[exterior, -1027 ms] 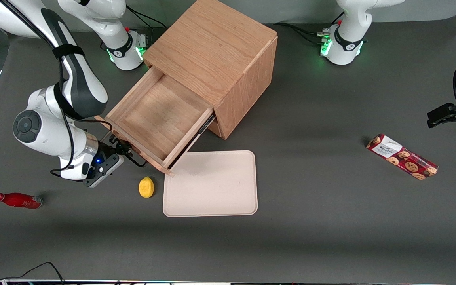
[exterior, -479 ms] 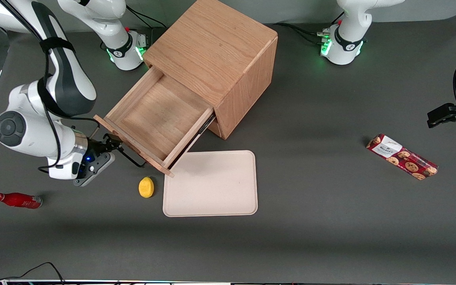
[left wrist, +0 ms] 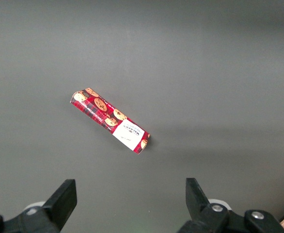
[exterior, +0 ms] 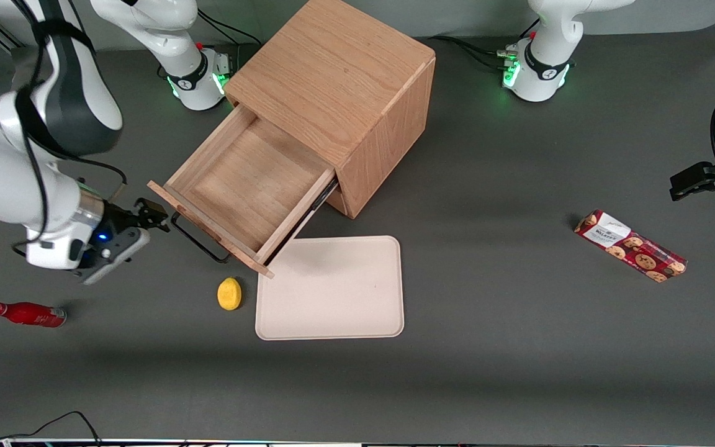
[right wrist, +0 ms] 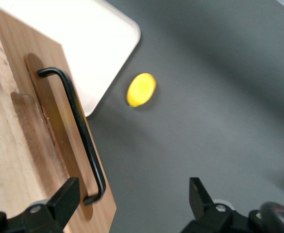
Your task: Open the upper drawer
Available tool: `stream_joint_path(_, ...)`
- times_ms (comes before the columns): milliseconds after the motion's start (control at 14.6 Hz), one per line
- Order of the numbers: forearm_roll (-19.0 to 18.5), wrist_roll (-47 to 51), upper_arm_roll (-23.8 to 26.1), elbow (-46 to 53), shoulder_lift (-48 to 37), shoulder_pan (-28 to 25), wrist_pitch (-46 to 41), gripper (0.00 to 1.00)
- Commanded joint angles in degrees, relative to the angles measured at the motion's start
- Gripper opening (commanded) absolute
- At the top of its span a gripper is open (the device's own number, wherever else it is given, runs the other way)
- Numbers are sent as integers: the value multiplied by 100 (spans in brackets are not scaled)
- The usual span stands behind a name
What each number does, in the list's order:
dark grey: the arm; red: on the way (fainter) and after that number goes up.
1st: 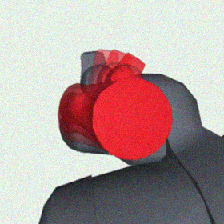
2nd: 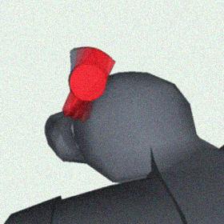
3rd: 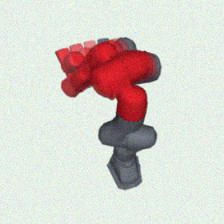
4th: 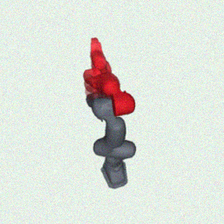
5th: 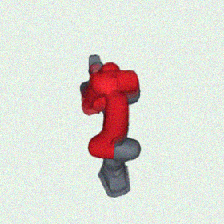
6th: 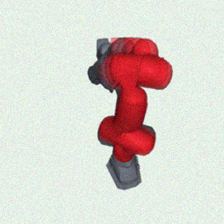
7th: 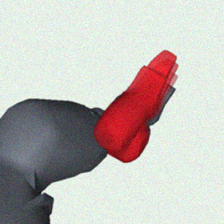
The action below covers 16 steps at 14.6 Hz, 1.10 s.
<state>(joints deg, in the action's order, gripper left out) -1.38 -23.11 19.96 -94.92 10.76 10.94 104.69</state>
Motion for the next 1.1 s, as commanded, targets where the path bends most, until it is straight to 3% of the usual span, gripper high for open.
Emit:
stream_joint_path(0,-82,1233,-202,-35,-583,-57,-299,100)
stream_joint_path(137,-64,1922,-387,-44,-864,-83,-571,100)
stream_joint_path(411,-20,2142,-817,-44,-1339,-145,-1134,100)
stream_joint_path(616,428,2653,-1335,-87,-1673,-249,-1266,100)
stream_joint_path(1027,384,2706,-1363,-53,-1709,-250,-1408,100)
